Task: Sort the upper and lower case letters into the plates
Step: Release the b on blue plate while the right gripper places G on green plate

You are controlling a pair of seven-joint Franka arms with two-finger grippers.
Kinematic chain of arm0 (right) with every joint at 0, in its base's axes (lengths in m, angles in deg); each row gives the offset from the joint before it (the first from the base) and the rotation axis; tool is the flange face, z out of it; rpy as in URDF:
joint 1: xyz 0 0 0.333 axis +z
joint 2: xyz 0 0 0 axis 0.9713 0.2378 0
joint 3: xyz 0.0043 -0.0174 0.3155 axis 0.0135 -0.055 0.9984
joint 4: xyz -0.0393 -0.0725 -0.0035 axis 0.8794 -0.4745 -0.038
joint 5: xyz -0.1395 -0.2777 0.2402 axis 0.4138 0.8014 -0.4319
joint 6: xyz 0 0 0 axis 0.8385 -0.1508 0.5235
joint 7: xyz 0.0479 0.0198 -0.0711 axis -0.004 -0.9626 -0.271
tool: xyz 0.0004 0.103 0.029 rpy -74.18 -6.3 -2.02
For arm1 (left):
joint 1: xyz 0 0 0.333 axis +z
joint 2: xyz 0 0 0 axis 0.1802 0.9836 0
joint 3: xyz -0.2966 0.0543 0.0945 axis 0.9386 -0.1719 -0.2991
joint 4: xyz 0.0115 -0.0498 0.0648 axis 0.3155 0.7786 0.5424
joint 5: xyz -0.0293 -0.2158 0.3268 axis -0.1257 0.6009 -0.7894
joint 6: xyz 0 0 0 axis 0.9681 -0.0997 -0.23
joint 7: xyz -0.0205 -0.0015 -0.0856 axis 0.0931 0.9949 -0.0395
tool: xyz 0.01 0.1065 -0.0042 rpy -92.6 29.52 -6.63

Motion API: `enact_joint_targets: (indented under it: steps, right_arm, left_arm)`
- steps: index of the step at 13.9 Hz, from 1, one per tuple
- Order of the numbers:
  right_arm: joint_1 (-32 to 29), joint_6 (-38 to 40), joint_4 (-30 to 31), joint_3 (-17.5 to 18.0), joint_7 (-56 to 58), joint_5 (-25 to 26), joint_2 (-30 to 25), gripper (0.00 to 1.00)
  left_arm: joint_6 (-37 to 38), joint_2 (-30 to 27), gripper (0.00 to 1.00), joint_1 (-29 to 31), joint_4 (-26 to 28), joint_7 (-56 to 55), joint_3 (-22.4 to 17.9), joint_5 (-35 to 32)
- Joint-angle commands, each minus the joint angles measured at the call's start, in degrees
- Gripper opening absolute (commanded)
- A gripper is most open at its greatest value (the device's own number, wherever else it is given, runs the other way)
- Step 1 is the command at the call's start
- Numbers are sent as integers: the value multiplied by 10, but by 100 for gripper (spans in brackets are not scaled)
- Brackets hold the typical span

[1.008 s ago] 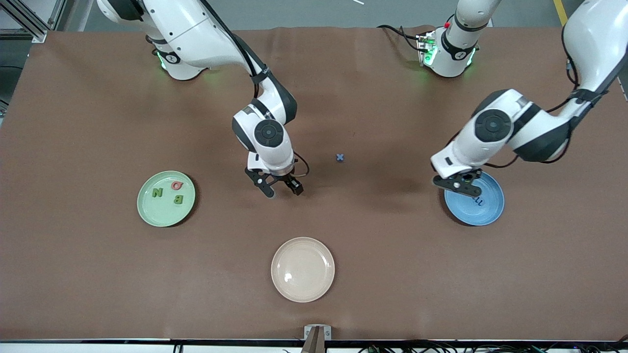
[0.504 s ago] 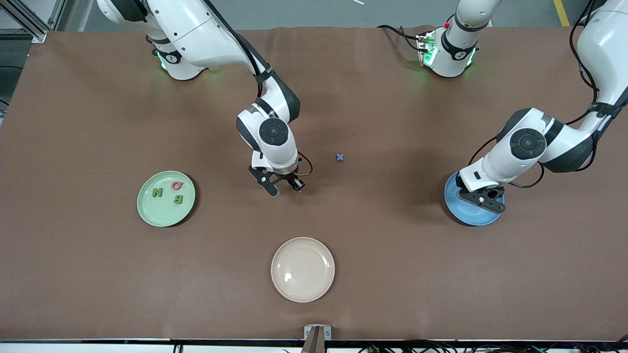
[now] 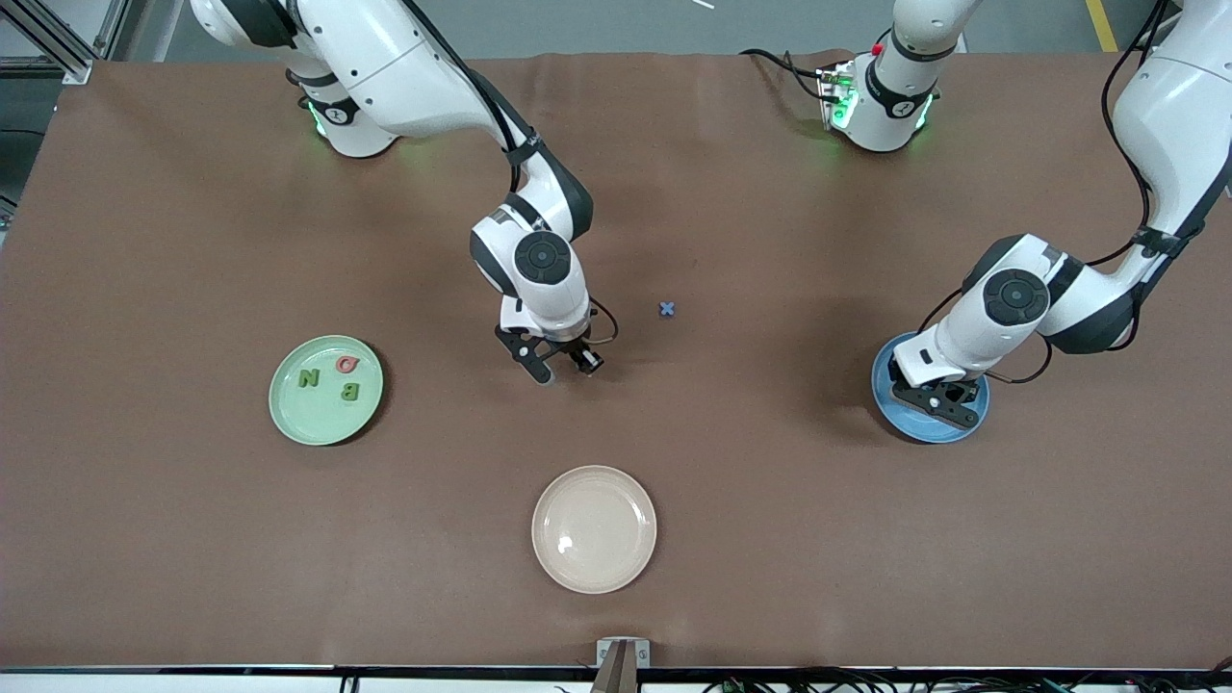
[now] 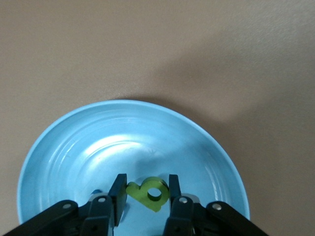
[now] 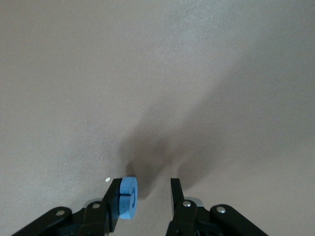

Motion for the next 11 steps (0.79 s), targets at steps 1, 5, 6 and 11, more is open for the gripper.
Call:
enact_joint_targets:
  steps: [1, 5, 6, 11]
  right_arm:
    - [8, -6, -6, -5, -11, 2, 4, 42]
    - [4, -7, -10, -5, -2, 2, 4, 0]
    - [-3, -5, -11, -5, 7, 3, 3, 0]
    - [-63, 60, -33, -7, 141, 1, -6, 0]
  left_arm:
    - [-15, 1, 10, -12, -5, 4, -11, -13]
    - [-15, 5, 10, -12, -6, 4, -11, -13]
    - [-15, 5, 10, -12, -6, 3, -11, -13]
    - [-15, 3, 99, -19, -6, -6, -11, -10]
